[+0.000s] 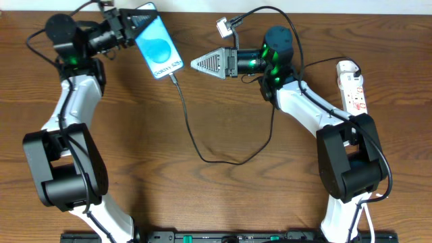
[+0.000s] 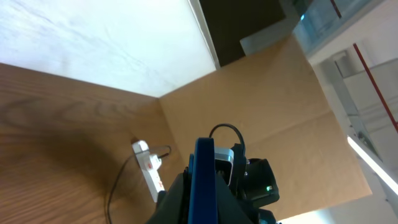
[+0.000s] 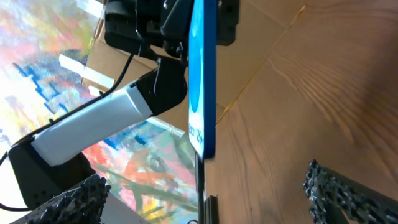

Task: Plug charger to phone and switch on socket
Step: 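Open the right gripper and pull it back from the plugged phone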

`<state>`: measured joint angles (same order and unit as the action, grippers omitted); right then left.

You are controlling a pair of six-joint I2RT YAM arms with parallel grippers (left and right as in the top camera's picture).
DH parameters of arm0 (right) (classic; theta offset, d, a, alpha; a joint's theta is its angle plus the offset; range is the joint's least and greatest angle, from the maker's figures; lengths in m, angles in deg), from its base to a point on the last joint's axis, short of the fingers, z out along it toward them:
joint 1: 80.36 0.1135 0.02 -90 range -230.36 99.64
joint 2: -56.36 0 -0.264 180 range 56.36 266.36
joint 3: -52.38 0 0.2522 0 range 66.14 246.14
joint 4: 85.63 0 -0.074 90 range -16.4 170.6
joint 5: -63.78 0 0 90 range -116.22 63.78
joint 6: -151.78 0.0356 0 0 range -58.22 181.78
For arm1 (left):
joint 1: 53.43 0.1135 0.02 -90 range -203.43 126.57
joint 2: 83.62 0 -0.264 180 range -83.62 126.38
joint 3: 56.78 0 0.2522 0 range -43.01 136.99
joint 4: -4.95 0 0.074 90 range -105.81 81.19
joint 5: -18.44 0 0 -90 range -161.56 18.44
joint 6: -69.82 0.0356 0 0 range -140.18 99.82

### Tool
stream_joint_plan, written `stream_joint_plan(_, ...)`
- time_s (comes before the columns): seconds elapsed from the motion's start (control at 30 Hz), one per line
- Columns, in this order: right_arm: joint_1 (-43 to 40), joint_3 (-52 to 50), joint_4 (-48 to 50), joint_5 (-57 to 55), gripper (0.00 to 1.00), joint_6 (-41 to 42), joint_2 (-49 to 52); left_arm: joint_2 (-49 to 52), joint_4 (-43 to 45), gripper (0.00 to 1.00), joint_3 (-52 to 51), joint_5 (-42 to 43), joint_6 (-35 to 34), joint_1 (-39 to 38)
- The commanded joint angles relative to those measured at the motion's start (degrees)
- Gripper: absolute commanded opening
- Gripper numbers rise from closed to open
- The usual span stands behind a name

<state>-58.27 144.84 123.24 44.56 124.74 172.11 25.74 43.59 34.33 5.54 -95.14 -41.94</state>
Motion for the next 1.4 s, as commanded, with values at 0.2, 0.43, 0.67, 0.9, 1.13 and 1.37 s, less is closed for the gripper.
stream_joint_plan(0.2, -4.2, 0.83, -19.96, -4.31, 0.99, -12.24, -1.79, -1.64, 0.37, 0.07, 0.5, 0.92, -0.81, 3.3)
stream_joint_plan(0.43, -4.79, 0.85, -47.1, -18.34, 0.99, -29.92, -1.81, -1.64, 0.37, 0.07, 0.5, 0.9, -1.42, 3.3)
stream_joint_plan(0.67, -4.87, 0.87, -56.74, -28.96, 0.99, -35.36, -2.36, -1.64, 0.37, 0.08, 0.5, 0.92, -1.38, 3.3)
stream_joint_plan(0.9, -5.51, 0.94, -64.67, -41.0, 0.99, -39.12, -6.19, -1.53, 0.35, 0.08, 0.5, 1.25, 0.39, 3.28)
stream_joint_plan(1.13, -5.92, 0.96, -70.82, -51.67, 0.99, -40.96, -12.81, -1.33, -11.43, 0.07, 0.48, 1.22, 8.87, 3.23)
stream_joint_plan(1.37, -5.92, 0.96, -73.26, -54.88, 0.99, -42.47, -20.17, -1.33, -37.2, 0.08, 0.48, -2.71, 28.72, 3.23)
